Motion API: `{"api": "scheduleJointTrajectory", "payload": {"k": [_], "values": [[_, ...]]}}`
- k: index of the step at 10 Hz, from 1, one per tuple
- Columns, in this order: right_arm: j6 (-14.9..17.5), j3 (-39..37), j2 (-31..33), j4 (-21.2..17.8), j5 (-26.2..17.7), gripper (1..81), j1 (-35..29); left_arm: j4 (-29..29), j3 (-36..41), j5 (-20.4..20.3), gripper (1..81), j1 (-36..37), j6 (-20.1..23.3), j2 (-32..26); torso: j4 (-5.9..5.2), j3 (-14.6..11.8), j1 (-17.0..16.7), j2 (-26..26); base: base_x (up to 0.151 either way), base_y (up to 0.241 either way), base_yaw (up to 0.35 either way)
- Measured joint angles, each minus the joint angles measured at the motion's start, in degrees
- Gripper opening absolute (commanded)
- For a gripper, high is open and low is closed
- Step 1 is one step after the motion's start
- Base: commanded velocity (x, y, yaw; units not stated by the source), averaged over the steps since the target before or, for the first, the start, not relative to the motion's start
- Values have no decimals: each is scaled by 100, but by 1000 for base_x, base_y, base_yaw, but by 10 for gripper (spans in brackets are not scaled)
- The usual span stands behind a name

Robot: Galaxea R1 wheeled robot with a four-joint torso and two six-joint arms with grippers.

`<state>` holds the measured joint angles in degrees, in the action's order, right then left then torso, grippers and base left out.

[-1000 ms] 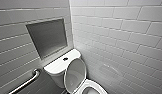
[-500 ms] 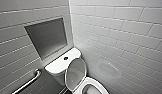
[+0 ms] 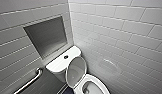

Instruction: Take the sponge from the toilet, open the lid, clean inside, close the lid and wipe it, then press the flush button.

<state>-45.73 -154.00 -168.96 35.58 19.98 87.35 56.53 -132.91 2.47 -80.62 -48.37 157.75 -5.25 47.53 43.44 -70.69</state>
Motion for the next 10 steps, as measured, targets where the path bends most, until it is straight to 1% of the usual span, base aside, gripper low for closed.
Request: {"api": "scheduleJointTrajectory", "payload": {"k": [1,3,4,6,7,8,9,10], "values": [[0,-2,-2,-1,-2,10,-33,-59,-96,33,811,2,-2,35,0,0,-118,194,0,0,0],[0,-11,-24,-1,11,10,-63,-435,-347,50,811,13,-11,226,0,2,-188,315,0,0,0],[0,-18,-48,-4,9,10,-69,-566,-532,138,811,16,-11,312,0,2,-192,315,0,0,0],[0,-29,-80,-4,-37,10,-68,-645,-816,935,811,5,15,549,0,2,-194,306,0,0,0],[0,-29,-91,-1,-157,10,-72,-645,-870,1075,811,-22,129,675,0,2,-194,306,0,0,0],[0,-46,-108,-4,-279,10,-80,-689,-866,1100,811,-30,527,734,0,2,-194,306,0,0,0],[0,-51,-116,-4,-317,10,-88,-896,-870,1147,811,-15,1117,733,0,2,-194,306,0,0,0],[0,-51,-113,-4,-332,10,-88,-1318,-912,1279,811,7,1755,717,0,2,-194,306,0,0,0]]}}
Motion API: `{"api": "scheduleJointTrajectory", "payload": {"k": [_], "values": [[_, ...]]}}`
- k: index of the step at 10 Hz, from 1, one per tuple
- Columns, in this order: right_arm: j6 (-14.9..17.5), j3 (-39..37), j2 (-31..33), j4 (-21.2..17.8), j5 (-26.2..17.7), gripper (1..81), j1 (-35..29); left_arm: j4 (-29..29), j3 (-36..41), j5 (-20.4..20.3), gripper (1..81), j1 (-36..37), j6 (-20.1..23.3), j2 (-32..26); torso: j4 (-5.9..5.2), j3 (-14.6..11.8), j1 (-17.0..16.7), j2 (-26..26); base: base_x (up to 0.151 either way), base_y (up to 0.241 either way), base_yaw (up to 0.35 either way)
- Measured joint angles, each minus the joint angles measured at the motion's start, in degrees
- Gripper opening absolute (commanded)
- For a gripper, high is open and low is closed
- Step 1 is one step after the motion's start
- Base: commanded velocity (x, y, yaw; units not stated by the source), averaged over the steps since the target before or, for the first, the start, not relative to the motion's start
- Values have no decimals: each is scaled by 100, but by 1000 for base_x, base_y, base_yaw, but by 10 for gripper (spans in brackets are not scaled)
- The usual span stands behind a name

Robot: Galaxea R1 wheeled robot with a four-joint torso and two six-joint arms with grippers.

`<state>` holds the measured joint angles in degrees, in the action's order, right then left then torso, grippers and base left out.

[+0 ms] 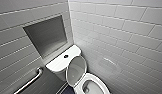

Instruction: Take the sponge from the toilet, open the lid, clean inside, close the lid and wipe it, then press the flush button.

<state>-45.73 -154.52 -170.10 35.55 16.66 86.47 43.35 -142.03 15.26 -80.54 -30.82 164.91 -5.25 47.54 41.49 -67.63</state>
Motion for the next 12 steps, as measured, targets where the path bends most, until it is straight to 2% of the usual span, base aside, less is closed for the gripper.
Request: {"api": "scheduleJointTrajectory", "payload": {"k": [1,3,4,6,7,9,12], "values": [[0,0,0,2,-10,10,2,-678,-46,72,811,11,734,0,0,0,0,0,0,0,0],[4,0,0,9,-93,10,2,-2138,-216,-286,811,26,1938,39,0,0,0,0,0,0,0],[9,2,-5,85,-344,10,0,-2577,-402,-513,811,72,2264,99,0,0,0,0,0,0,0],[28,33,-6,568,-1052,10,0,-2798,-866,-708,811,177,2352,262,0,0,0,0,0,0,0],[30,82,-20,631,-1264,10,-4,-2811,-1092,-783,811,188,2352,355,0,0,0,0,0,0,0],[39,157,-39,675,-1436,10,-11,-2817,-1357,-874,811,194,2355,575,0,0,-2,0,0,0,0],[24,151,-33,686,-1480,10,83,-2826,-1397,-909,811,169,2360,606,0,0,-18,-5,81,0,0]]}}
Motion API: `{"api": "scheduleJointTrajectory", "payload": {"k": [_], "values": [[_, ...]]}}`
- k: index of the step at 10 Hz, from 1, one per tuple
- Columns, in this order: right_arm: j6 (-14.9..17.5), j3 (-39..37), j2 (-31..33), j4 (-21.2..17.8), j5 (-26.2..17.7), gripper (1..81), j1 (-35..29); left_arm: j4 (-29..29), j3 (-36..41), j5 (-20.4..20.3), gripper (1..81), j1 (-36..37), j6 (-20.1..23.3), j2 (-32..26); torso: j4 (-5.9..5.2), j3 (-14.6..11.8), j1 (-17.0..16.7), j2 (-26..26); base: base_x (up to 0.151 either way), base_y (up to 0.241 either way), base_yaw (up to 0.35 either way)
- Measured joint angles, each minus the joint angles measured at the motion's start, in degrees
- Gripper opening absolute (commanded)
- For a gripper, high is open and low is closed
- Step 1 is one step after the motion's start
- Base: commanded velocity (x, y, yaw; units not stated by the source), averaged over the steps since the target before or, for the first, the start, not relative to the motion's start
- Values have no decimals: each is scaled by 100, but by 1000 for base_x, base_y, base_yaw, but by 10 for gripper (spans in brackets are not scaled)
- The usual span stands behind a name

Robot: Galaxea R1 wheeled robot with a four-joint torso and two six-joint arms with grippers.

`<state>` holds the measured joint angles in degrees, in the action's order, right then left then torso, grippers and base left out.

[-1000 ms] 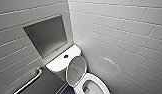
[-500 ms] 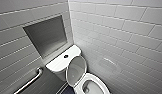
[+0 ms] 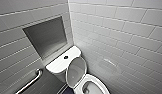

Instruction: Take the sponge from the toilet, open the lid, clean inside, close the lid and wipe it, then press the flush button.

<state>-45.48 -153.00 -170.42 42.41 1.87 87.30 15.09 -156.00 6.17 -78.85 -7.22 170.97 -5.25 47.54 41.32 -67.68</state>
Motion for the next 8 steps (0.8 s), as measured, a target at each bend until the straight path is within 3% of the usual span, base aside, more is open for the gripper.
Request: {"api": "scheduleJointTrajectory", "payload": {"k": [8], "values": [[-7,-2,46,-13,105,10,-119,-40,-6,-44,811,96,5,-2,0,2,0,9,104,0,0]]}}
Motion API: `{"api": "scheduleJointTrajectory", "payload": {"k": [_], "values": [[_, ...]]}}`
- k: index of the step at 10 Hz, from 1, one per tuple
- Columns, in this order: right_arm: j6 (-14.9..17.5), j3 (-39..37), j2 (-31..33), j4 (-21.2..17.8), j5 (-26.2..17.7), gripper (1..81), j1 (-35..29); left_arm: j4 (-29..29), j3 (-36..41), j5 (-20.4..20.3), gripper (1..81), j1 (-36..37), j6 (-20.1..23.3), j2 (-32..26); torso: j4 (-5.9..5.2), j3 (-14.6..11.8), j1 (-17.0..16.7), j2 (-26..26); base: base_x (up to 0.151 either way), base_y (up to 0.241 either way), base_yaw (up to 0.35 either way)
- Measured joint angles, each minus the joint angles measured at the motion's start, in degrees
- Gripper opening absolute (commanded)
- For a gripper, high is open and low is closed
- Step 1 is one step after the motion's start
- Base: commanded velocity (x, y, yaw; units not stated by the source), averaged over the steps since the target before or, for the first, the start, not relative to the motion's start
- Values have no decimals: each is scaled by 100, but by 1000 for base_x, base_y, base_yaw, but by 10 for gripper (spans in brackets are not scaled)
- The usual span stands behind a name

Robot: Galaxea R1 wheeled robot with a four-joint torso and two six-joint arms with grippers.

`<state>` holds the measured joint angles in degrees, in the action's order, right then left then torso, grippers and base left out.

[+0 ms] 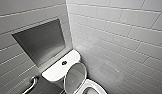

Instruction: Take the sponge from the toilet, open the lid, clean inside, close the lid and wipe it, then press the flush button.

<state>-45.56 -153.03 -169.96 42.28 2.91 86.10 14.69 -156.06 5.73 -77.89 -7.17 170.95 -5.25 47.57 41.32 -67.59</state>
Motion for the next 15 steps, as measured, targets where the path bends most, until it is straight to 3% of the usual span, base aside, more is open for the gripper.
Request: {"api": "scheduleJointTrajectory", "payload": {"k": [2,7,8,9,11,13,14,15], "values": [[0,-9,2,0,-5,10,9,-11,0,2,811,-4,-2,0,0,0,0,0,109,0,0],[0,-9,11,0,96,10,13,-13,0,0,811,-1,-2,-2,-37,2,2,2,0,0,0],[0,-9,20,0,99,10,34,-13,0,-6,811,10,-2,-5,-147,2,2,2,0,0,0],[0,-9,20,0,118,10,39,-13,2,-13,811,18,-2,-2,-325,2,2,2,0,0,0],[-6,-9,63,0,282,10,13,-13,2,-4,811,0,-2,0,-752,2,2,2,0,0,0],[-22,-9,182,-6,722,10,-16,-15,2,-6,811,-1,-2,0,-1138,42,2,2,0,0,0],[-39,-9,240,-11,789,10,-35,-15,2,5,811,-20,-2,0,-1274,64,2,2,0,0,0],[-39,-9,245,-11,866,10,-46,-15,2,2,811,-34,-2,6,-1322,72,2,2,0,0,0]]}}
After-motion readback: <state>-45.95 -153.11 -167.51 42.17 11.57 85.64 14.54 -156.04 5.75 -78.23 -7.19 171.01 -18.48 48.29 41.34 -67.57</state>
